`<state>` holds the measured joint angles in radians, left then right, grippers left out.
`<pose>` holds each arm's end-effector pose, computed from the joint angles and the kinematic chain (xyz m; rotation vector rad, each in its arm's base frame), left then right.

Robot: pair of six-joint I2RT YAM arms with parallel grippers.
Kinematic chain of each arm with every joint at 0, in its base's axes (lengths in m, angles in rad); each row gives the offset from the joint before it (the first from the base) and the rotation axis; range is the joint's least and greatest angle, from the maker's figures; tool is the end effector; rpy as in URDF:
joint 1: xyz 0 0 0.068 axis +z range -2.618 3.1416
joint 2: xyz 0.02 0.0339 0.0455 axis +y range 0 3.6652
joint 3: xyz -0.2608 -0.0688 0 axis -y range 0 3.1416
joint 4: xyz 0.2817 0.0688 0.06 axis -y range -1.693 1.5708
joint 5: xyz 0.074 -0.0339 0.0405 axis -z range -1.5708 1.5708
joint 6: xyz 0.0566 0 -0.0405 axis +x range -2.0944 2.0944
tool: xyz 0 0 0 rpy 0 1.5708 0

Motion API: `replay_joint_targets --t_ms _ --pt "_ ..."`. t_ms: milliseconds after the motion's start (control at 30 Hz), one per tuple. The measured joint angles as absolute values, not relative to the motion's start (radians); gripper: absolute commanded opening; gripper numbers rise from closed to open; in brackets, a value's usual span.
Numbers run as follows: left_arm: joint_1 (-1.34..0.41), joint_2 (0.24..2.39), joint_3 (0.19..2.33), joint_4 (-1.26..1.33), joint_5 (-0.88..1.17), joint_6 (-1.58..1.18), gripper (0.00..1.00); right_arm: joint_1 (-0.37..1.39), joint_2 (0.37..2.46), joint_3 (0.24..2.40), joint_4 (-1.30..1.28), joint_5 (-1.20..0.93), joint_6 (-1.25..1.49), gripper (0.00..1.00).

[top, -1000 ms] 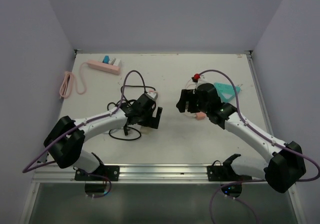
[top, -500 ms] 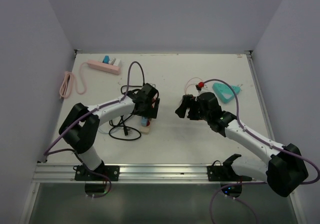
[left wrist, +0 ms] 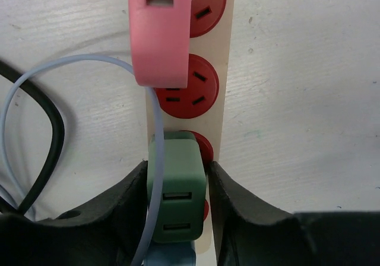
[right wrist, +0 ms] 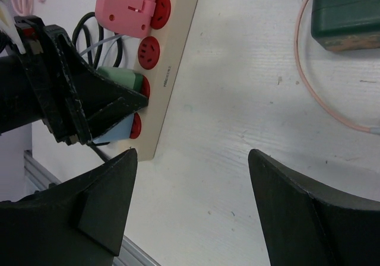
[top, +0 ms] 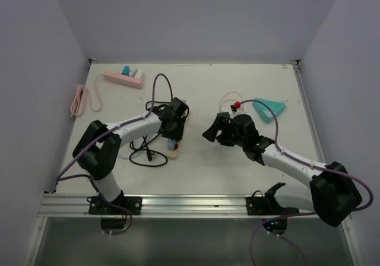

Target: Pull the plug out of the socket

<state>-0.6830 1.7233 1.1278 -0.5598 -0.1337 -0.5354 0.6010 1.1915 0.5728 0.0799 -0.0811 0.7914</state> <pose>0.2987 -0.2333 0.1439 0.1623 2.7156 -0.1787 0.2446 0.1732 0.1743 0.1620 2.2398 0.8866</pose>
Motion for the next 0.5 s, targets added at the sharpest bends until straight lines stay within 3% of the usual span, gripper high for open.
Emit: replay_joint_targets --t_ms 200,500 --pt "-0.679 1.708 1.120 -0.538 -0.102 -0.570 0.15 0.651 1.258 0.565 0.152 -0.089 0.847 0.79" --pt "-0.681 1.671 1.089 -0.411 0.017 -0.619 0.15 0.702 1.316 0.561 0.208 -0.042 0.910 0.79"
